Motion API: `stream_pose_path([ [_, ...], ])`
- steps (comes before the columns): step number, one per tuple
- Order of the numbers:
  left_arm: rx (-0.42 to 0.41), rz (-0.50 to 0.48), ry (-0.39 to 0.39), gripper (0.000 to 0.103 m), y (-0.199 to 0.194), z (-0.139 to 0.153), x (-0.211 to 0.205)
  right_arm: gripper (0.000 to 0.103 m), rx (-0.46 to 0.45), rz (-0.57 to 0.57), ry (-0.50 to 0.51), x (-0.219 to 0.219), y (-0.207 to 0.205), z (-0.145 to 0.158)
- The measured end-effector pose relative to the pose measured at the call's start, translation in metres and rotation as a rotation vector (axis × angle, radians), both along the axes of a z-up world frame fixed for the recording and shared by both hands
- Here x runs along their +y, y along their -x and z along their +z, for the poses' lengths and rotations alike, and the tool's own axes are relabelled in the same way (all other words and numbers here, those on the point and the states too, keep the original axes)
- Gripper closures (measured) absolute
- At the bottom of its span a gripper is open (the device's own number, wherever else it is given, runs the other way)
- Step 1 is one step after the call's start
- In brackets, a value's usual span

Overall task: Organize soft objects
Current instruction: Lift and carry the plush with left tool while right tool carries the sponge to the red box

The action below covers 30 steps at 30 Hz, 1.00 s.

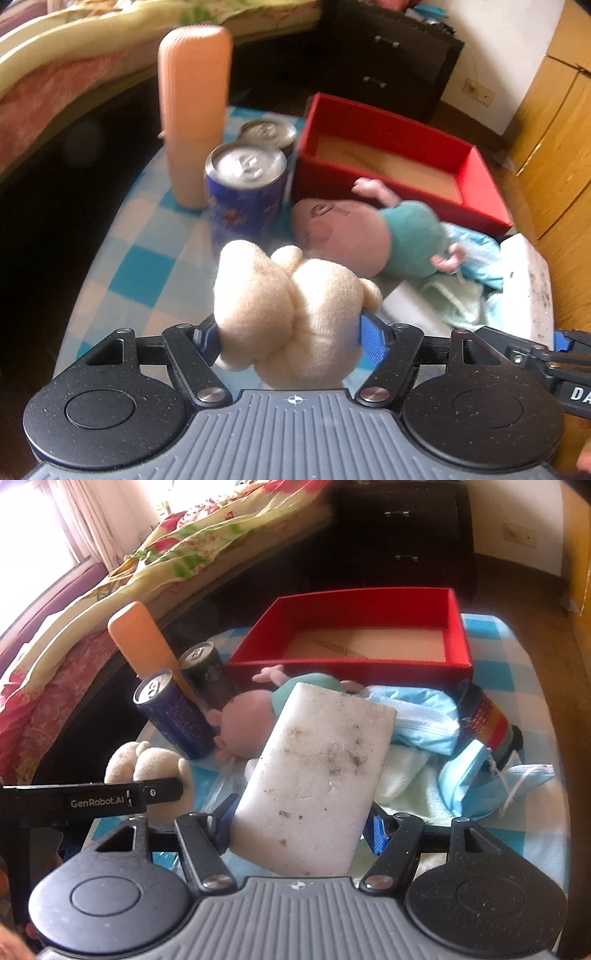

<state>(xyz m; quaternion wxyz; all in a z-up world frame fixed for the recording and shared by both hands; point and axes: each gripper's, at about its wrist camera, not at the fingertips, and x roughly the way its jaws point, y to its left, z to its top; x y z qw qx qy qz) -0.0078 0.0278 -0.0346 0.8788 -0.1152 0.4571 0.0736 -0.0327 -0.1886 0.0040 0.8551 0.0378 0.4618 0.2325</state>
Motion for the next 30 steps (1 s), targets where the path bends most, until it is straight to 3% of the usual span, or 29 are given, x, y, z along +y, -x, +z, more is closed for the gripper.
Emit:
stream_pose_path([
  [7, -0.112, -0.024, -0.029, 0.032, -0.014, 0.024, -0.019, 0.058, -0.08, -0.066, -0.009, -0.013, -0.006, 0.016],
  [10, -0.13, -0.029, -0.014, 0.032, -0.021, 0.028, -0.022, 0.058, -0.109, -0.088, -0.008, -0.016, -0.008, 0.021],
  [23, -0.223, -0.042, -0.1, 0.032, -0.053, 0.048, -0.046, 0.058, -0.217, -0.131, -0.024, -0.013, -0.026, 0.04],
  [30, -0.227, -0.046, -0.102, 0.031, -0.064, 0.047, -0.049, 0.058, -0.253, -0.175, -0.012, -0.021, -0.036, 0.044],
])
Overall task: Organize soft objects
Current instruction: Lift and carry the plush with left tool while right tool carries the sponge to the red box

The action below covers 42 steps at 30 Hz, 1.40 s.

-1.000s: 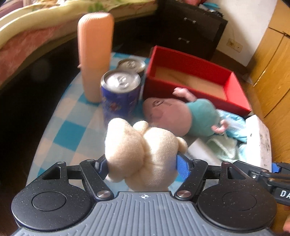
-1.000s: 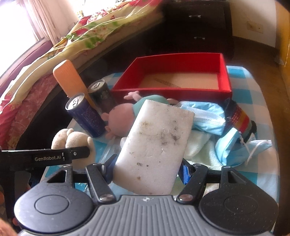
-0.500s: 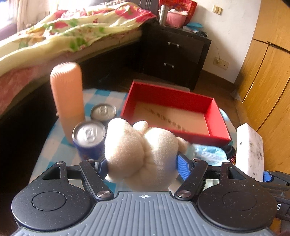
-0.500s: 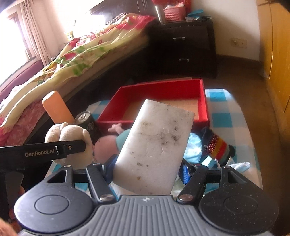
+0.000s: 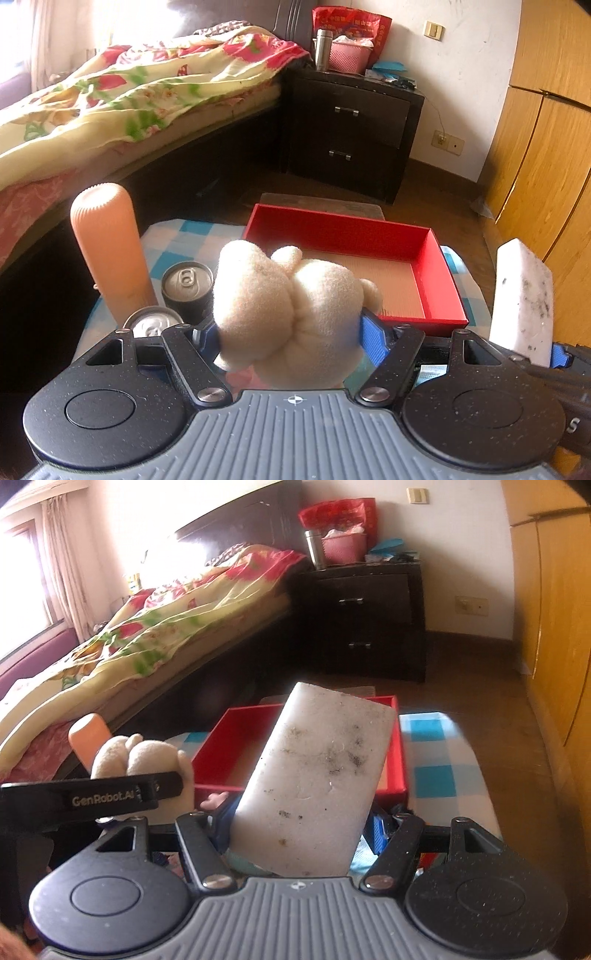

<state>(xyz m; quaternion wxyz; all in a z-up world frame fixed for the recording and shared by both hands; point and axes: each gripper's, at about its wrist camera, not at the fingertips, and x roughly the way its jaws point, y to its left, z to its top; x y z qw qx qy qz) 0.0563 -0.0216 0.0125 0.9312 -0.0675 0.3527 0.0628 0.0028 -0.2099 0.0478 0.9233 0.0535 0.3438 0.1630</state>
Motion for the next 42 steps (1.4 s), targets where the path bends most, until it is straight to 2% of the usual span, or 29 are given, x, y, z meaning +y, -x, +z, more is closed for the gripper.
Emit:
stream_pose_path([
  [21, -0.024, 0.009, -0.042, 0.029, -0.043, -0.002, -0.007, 0.058, -0.037, -0.042, 0.005, 0.002, -0.044, -0.008],
  [30, -0.019, 0.02, -0.076, 0.028, -0.064, -0.008, -0.011, 0.058, -0.043, -0.065, 0.02, 0.003, -0.062, -0.012],
  [42, -0.001, 0.03, -0.084, 0.028, -0.089, -0.018, -0.009, 0.058, -0.036, -0.078, 0.035, 0.009, -0.085, -0.02],
])
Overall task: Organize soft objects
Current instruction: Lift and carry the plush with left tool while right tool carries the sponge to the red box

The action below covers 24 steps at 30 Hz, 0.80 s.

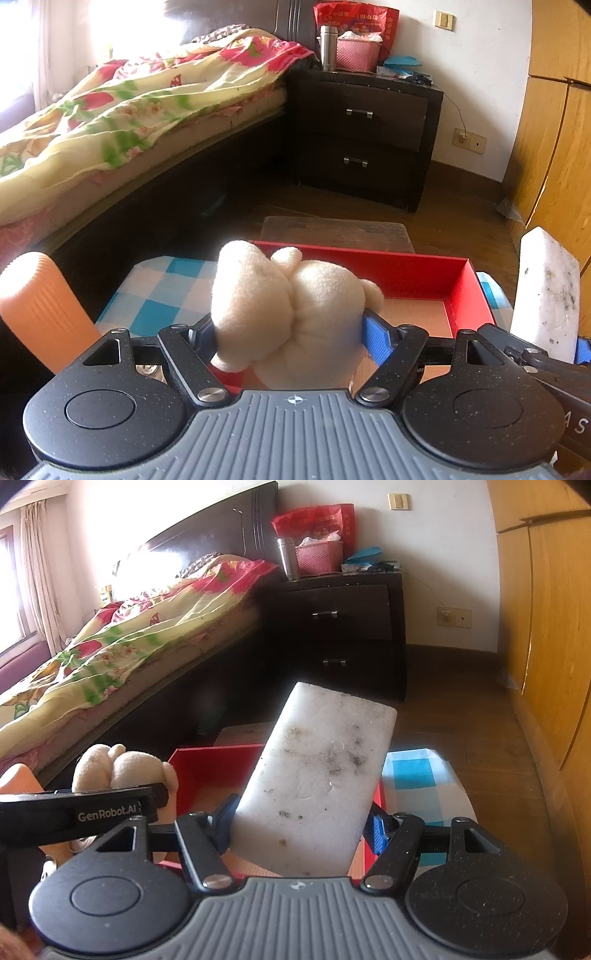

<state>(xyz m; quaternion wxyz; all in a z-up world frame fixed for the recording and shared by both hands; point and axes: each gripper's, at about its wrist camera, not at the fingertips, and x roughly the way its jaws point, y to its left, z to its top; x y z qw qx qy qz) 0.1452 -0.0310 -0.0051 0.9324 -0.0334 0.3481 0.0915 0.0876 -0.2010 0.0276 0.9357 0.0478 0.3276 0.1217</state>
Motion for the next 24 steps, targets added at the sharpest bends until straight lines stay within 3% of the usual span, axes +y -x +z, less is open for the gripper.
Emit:
stream_pose_path([
  [12, -0.017, -0.046, -0.006, 0.027, -0.028, 0.006, -0.005, 0.058, 0.026, -0.011, 0.007, 0.004, -0.025, -0.008],
  [24, 0.072, -0.058, -0.042, 0.027, -0.06, -0.007, -0.004, 0.058, 0.145, 0.032, 0.082, 0.025, -0.06, -0.014],
])
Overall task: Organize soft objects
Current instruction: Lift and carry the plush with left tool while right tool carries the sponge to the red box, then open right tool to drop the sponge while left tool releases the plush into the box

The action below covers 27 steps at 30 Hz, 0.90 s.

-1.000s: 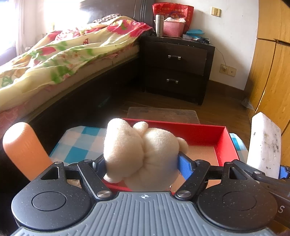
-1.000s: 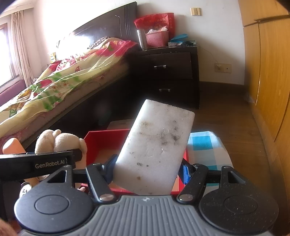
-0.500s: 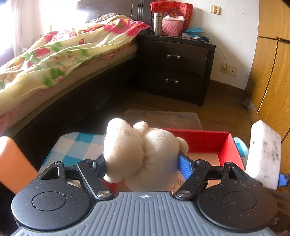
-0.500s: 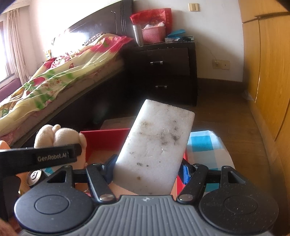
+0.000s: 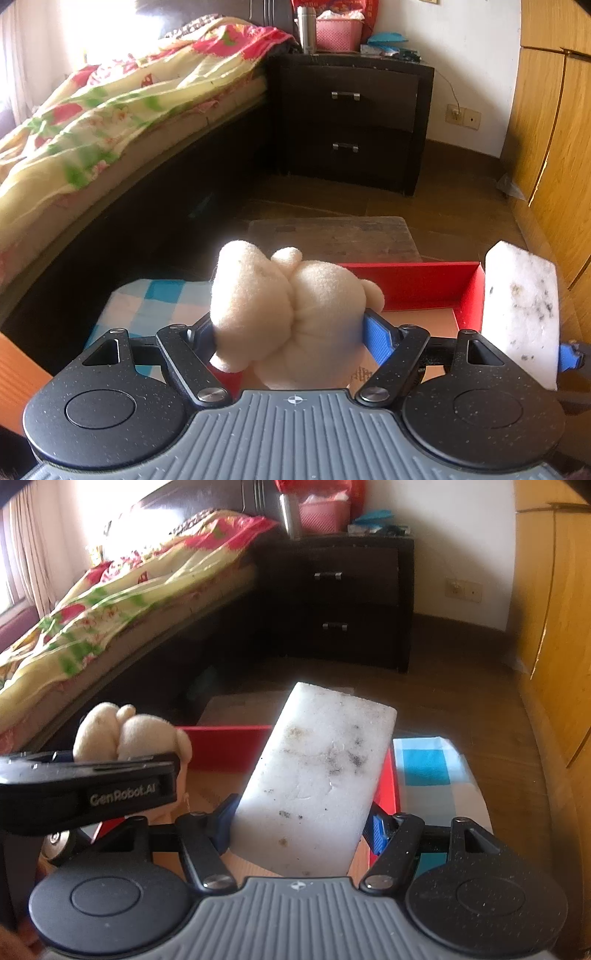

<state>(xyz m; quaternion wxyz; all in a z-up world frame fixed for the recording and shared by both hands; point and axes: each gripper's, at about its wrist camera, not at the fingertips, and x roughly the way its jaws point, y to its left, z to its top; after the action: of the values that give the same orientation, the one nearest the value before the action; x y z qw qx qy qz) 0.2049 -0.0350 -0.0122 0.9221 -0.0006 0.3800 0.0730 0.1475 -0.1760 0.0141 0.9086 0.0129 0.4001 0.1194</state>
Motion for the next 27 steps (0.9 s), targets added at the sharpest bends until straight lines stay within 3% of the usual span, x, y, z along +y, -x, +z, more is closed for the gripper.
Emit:
stream_pose_path([
  [6, 0.051, -0.015, -0.041, 0.027, -0.011, -0.007, -0.005, 0.058, 0.059, 0.017, 0.068, 0.005, -0.016, -0.009],
  [27, 0.217, -0.02, -0.013, 0.026, -0.033, -0.028, 0.002, 0.058, 0.274, 0.08, 0.19, 0.024, -0.063, -0.039],
])
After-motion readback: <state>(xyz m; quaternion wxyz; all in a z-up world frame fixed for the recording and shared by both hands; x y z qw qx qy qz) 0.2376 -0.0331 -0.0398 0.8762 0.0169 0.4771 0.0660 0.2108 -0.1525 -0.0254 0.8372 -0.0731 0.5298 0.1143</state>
